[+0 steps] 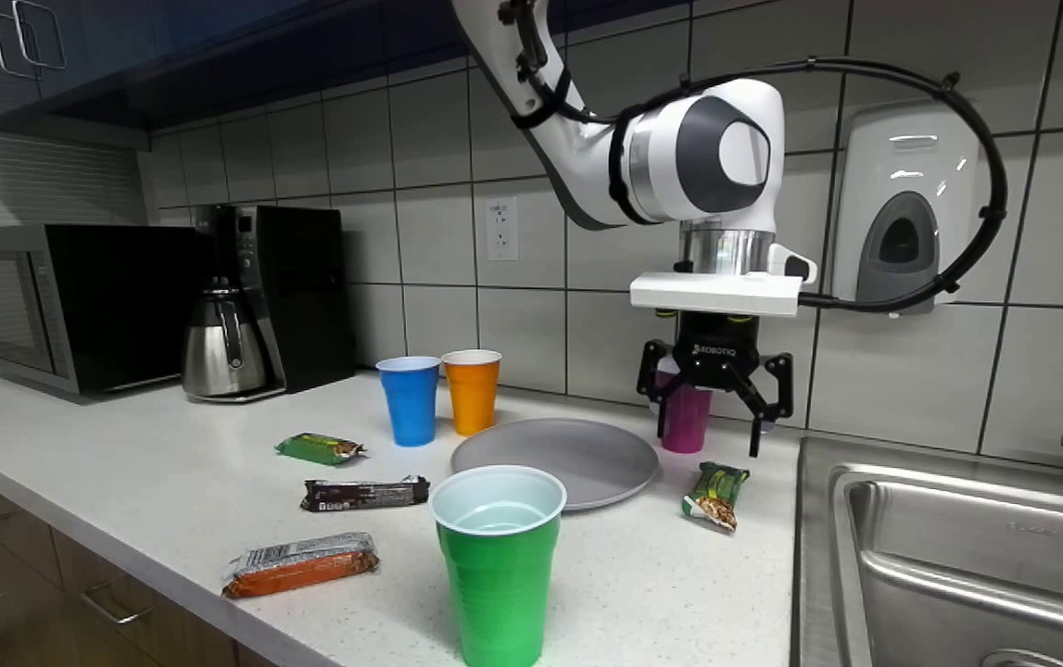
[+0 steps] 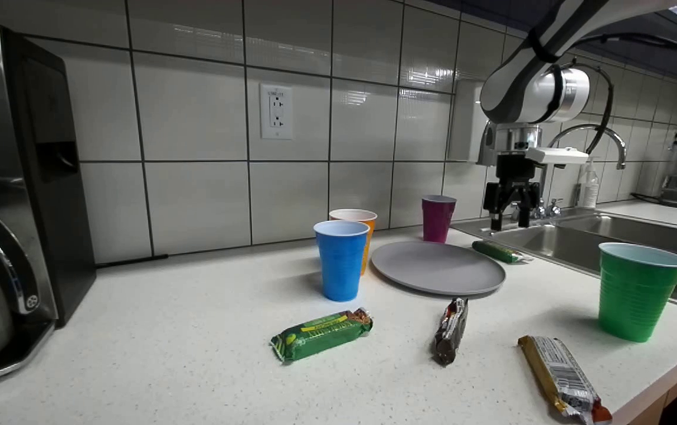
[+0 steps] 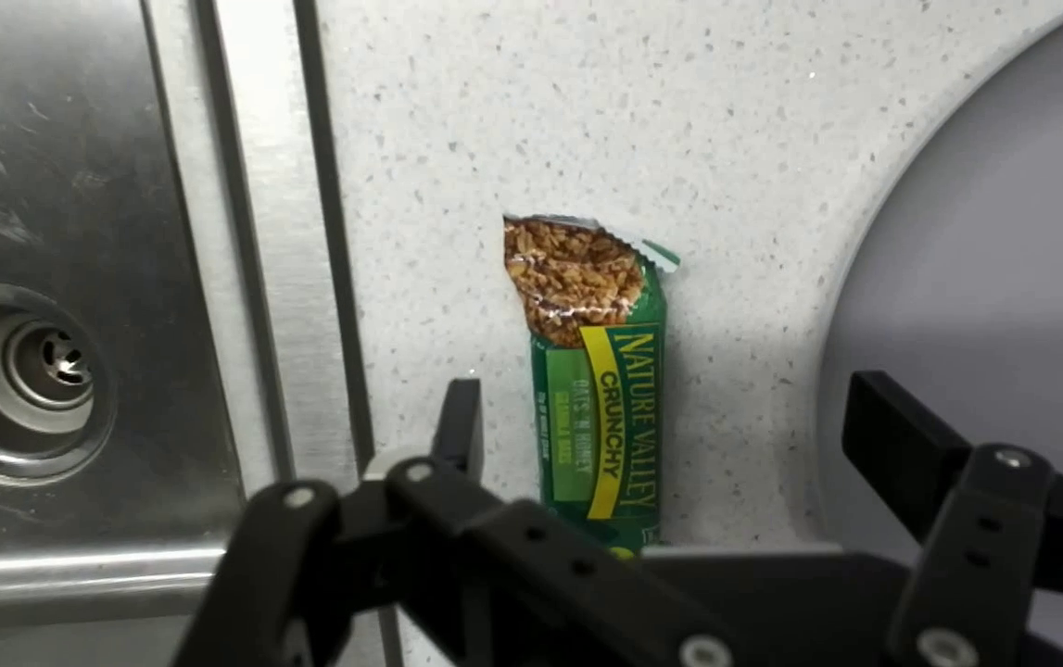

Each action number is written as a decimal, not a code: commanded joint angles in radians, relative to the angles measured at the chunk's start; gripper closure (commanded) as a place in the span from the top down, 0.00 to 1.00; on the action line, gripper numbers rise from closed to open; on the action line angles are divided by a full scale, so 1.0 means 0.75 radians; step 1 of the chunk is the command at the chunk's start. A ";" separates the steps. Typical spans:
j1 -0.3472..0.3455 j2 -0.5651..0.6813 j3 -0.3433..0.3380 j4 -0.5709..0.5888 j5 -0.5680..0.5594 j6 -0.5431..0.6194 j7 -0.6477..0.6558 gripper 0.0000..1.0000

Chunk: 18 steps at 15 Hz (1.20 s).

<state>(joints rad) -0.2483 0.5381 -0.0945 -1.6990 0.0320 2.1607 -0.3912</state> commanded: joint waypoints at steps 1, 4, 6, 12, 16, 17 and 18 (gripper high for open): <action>-0.021 0.034 0.009 0.038 -0.025 0.004 -0.027 1.00; -0.023 0.066 0.011 0.063 -0.024 0.004 -0.024 1.00; -0.024 0.090 0.011 0.086 -0.025 0.000 -0.022 1.00; -0.026 0.170 0.011 0.178 -0.031 -0.013 -0.012 1.00; -0.024 0.225 0.014 0.242 -0.035 -0.019 -0.010 1.00; -0.024 0.237 0.015 0.257 -0.036 -0.020 -0.009 1.00; -0.024 0.247 0.015 0.271 -0.037 -0.023 -0.008 1.00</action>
<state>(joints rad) -0.2522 0.6873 -0.0945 -1.5591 0.0292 2.1647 -0.3912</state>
